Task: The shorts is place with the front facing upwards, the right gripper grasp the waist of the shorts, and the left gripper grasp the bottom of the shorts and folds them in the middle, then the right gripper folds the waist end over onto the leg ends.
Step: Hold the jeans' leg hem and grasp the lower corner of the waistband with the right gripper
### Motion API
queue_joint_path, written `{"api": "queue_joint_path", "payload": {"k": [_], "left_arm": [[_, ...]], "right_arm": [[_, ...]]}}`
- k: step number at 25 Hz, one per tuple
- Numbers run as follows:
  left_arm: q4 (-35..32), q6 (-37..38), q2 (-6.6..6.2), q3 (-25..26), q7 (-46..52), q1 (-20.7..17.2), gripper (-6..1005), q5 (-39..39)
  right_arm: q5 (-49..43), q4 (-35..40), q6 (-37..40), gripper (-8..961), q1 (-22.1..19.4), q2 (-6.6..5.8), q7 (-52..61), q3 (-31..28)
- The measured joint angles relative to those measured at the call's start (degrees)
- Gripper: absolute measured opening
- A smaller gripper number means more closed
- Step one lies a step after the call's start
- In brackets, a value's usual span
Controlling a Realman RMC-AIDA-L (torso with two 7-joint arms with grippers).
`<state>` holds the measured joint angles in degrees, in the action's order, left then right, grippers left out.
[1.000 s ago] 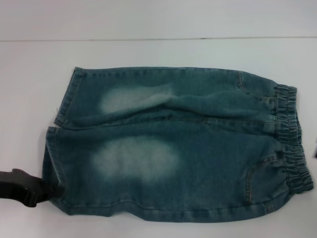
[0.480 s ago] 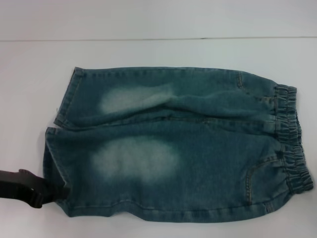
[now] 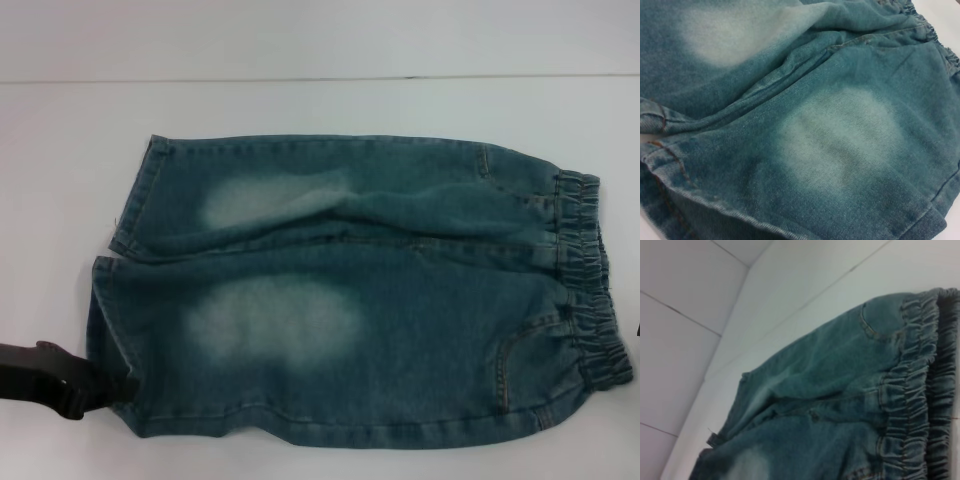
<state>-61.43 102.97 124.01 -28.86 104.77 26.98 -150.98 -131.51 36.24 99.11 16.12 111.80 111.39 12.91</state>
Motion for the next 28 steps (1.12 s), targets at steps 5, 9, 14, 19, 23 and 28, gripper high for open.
{"api": "queue_joint_path", "payload": {"k": [5,9,14,19,23,28], "left_arm": [[0.39,-0.55,0.0,-0.59,0.0,0.0,29,0.0],[0.78,-0.9,0.0,-0.8,0.0,0.03,29,-0.02],[0.87,-1.27,0.0,-1.15,0.0,0.26,29,-0.02],[0.88,-0.86,0.0,-1.16,0.0,0.62,29,-0.02],[0.88,-0.84,0.0,-1.14,0.0,0.73,28,-0.02],[0.88,-0.89,0.0,-1.12,0.0,0.85,28,-0.02]], "right_arm": [[-0.1,0.02,-2.32,864,0.73,0.24,1.15,2.14],[-0.15,-0.03,-4.53,863,1.29,0.38,2.55,3.71],[-0.5,-0.28,-5.99,861,2.06,0.62,3.27,5.35],[-2.52,-0.67,-6.34,859,3.04,0.7,4.11,6.12],[-3.03,-1.22,-6.38,858,3.45,0.79,4.19,7.33],[-3.06,-1.44,-5.98,856,3.97,0.82,4.27,7.75]]}}
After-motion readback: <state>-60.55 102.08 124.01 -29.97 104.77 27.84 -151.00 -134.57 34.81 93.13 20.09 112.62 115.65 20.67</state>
